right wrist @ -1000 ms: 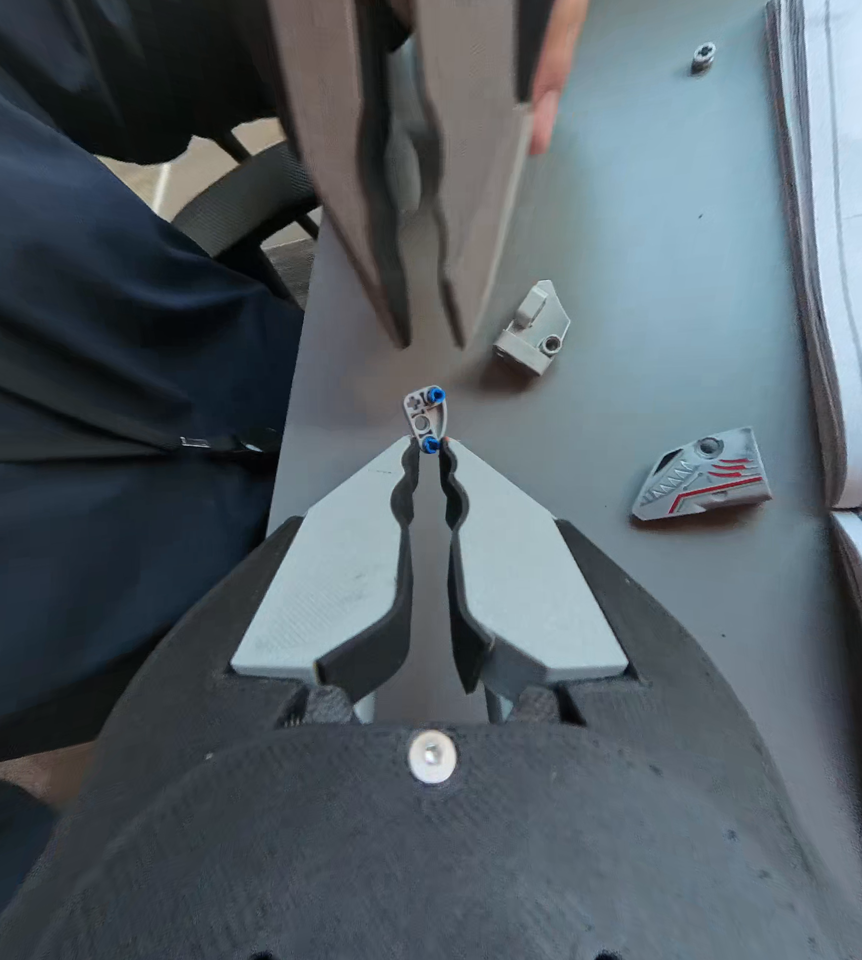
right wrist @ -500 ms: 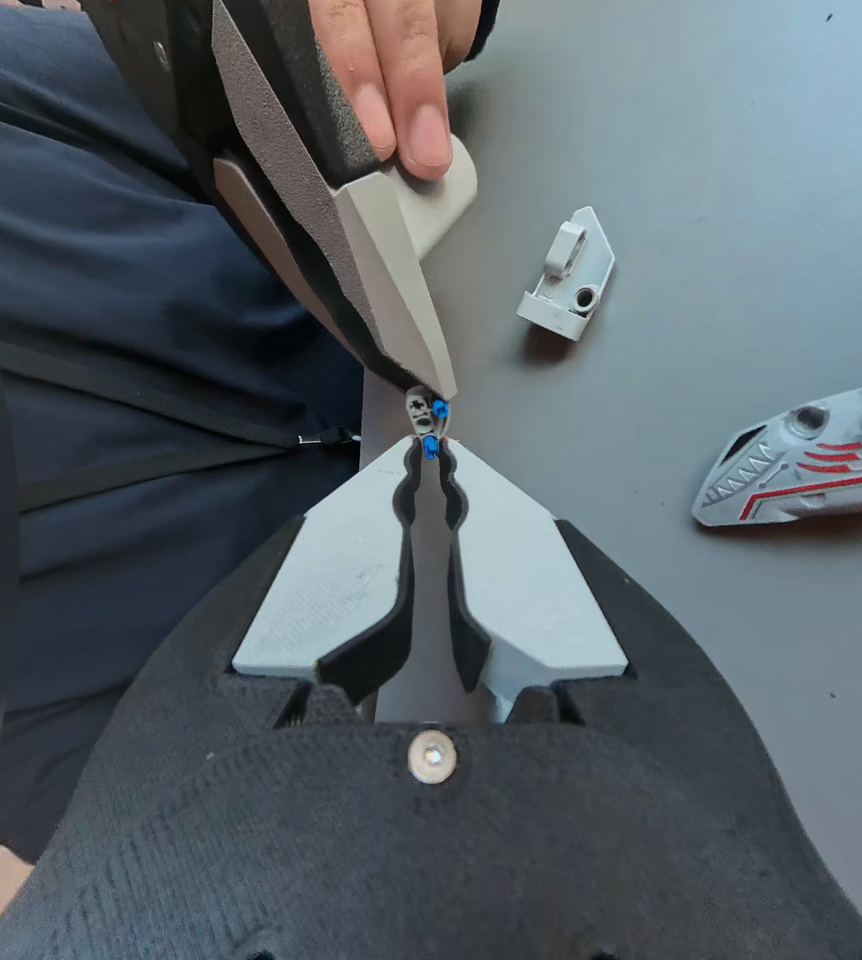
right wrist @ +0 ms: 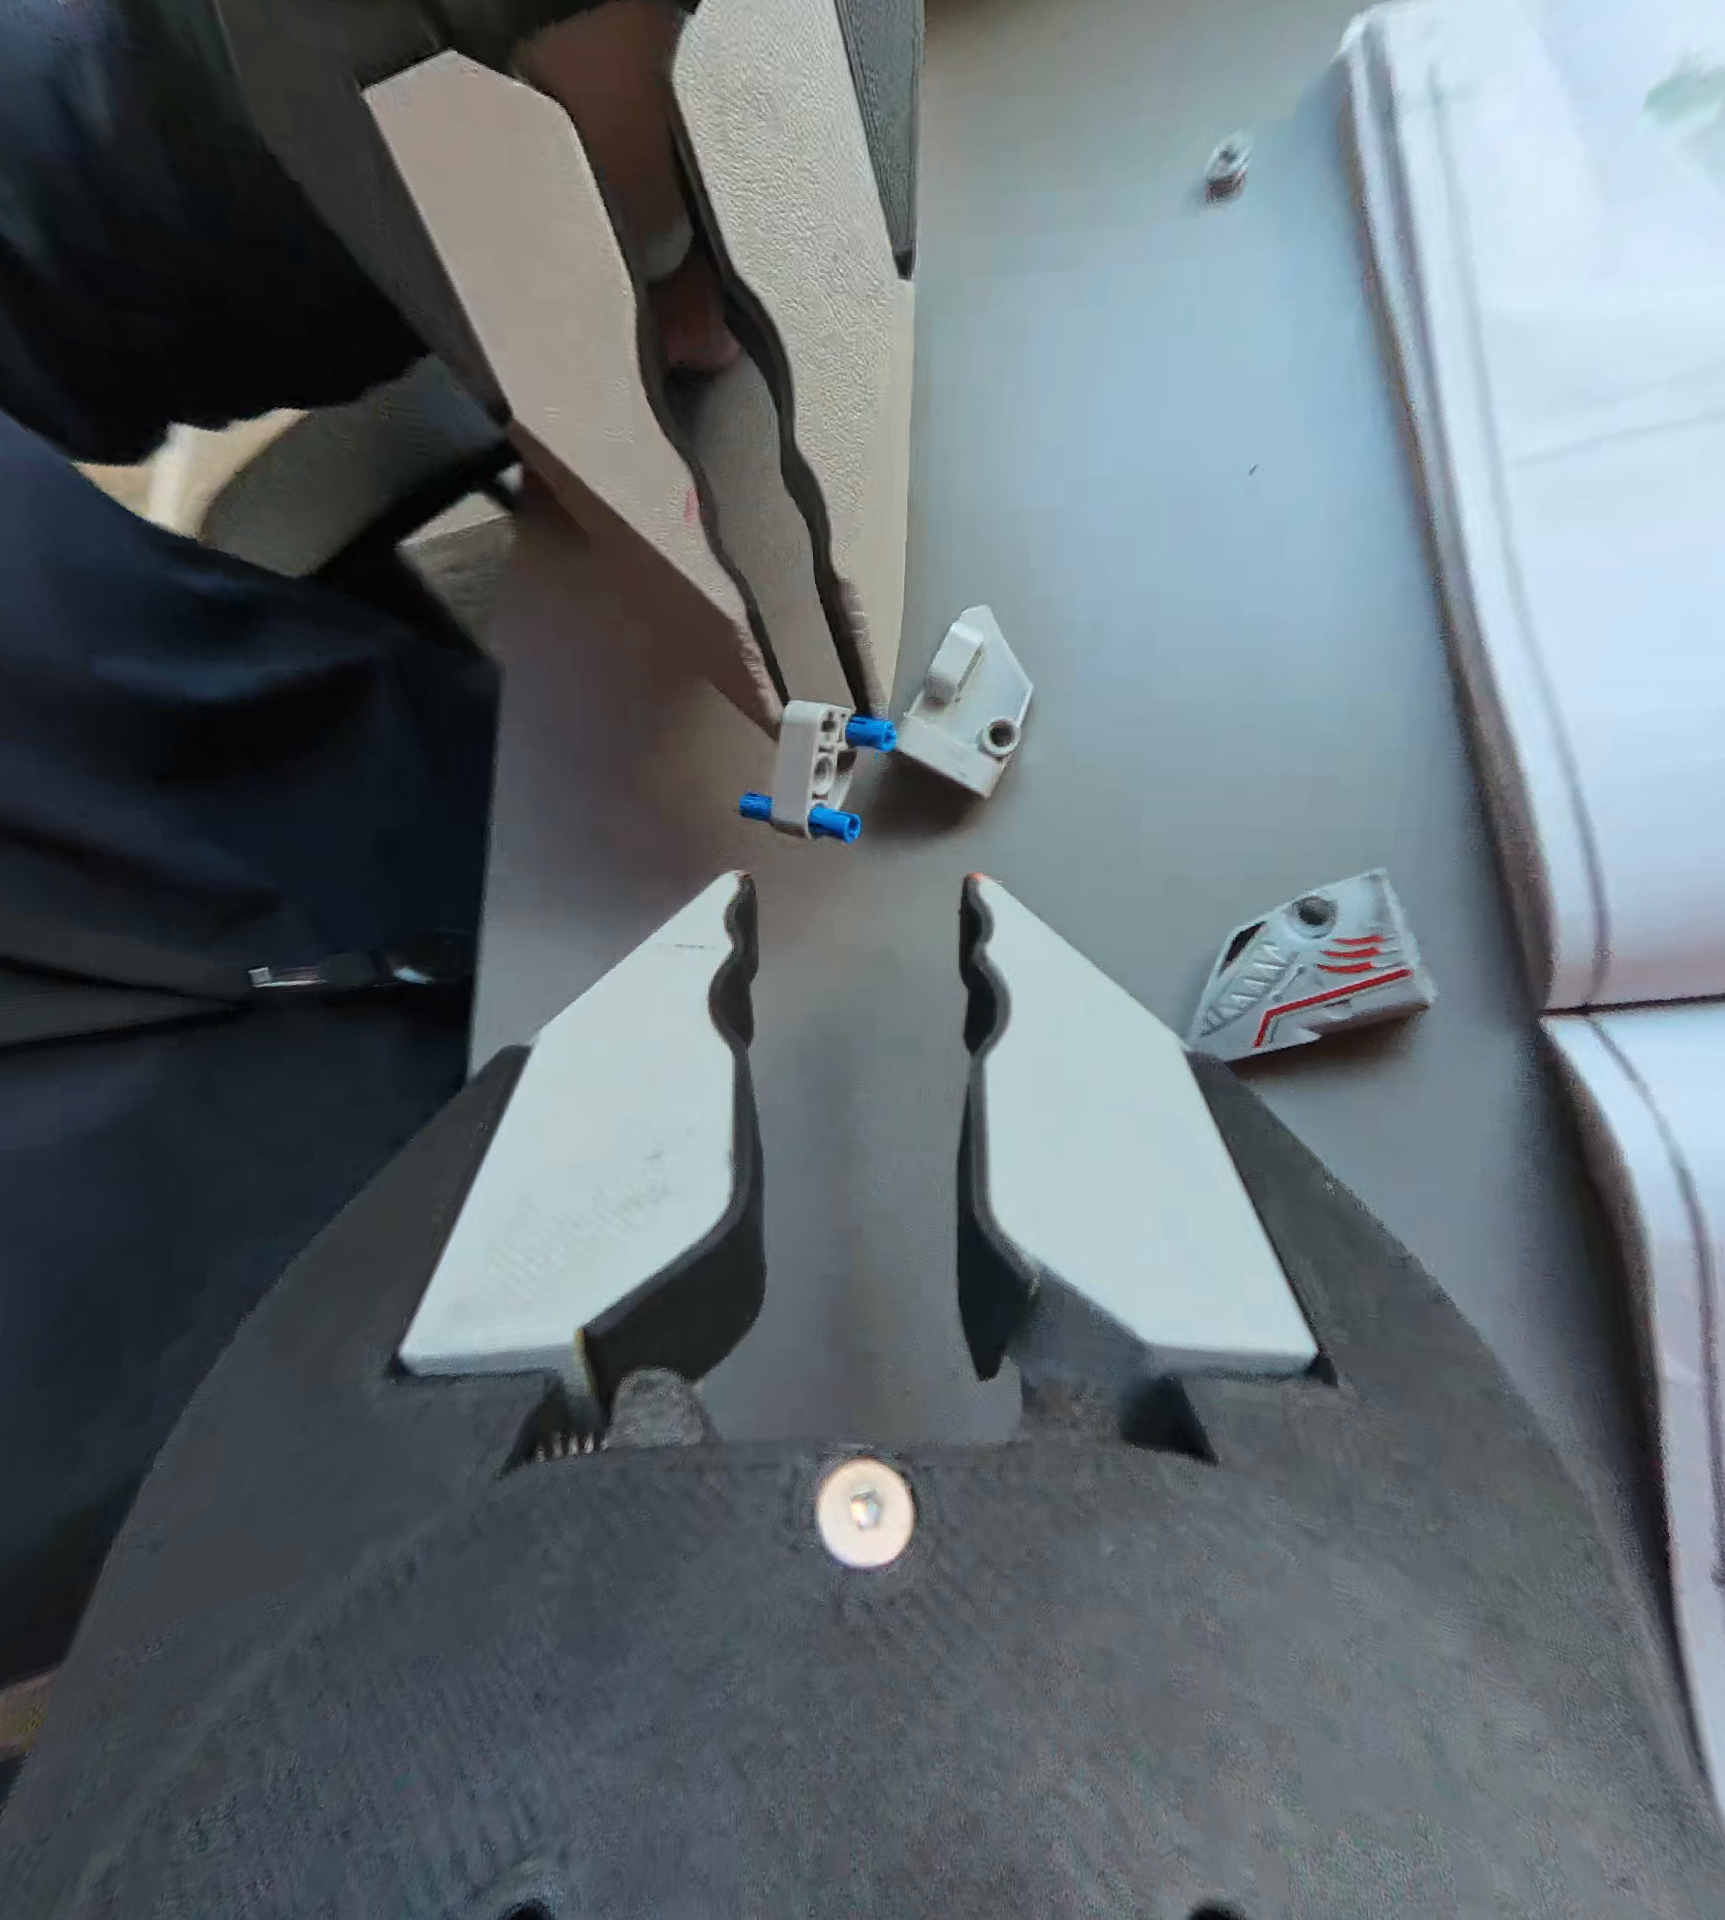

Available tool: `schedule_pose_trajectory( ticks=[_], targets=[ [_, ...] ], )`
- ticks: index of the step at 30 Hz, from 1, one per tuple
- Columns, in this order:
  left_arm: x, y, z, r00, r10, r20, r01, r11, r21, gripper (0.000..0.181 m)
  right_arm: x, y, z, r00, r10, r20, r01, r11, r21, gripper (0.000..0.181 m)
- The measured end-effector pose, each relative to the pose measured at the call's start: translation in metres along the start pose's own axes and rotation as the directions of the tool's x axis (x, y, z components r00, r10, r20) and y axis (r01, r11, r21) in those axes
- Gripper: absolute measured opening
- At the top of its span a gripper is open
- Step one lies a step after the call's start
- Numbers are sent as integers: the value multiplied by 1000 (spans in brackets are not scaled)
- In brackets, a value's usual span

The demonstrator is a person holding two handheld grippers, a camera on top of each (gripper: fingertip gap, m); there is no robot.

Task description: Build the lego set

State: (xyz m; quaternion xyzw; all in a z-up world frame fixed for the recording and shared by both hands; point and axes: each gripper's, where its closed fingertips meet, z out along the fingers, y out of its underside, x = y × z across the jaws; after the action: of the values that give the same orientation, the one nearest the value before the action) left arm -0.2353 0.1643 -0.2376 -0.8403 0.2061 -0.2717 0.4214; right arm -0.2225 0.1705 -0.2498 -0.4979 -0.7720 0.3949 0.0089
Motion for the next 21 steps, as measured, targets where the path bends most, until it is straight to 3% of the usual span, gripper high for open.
schedule_pose_trajectory(
  ticks=[5, 9, 16, 21],
  targets=[
    [-3, -11, -6, 994, -106, -35, 109, 989, 97, 8, -1, -17, -2, 969, -85, -230, 120, 983, 140, 48],
    [-5, -21, -10, 977, -193, -88, 206, 964, 170, 8, 2, -24, -9, 925, -123, -359, 206, 958, 201, 41],
    [-3, -19, -1, 975, -214, -55, 220, 964, 152, 8, 1, -21, -9, 912, -128, -390, 220, 954, 204, 22],
    [3, -17, 0, 969, -232, -80, 241, 961, 137, 9, -4, -15, -8, 932, -126, -340, 204, 957, 206, 22]
  ],
)
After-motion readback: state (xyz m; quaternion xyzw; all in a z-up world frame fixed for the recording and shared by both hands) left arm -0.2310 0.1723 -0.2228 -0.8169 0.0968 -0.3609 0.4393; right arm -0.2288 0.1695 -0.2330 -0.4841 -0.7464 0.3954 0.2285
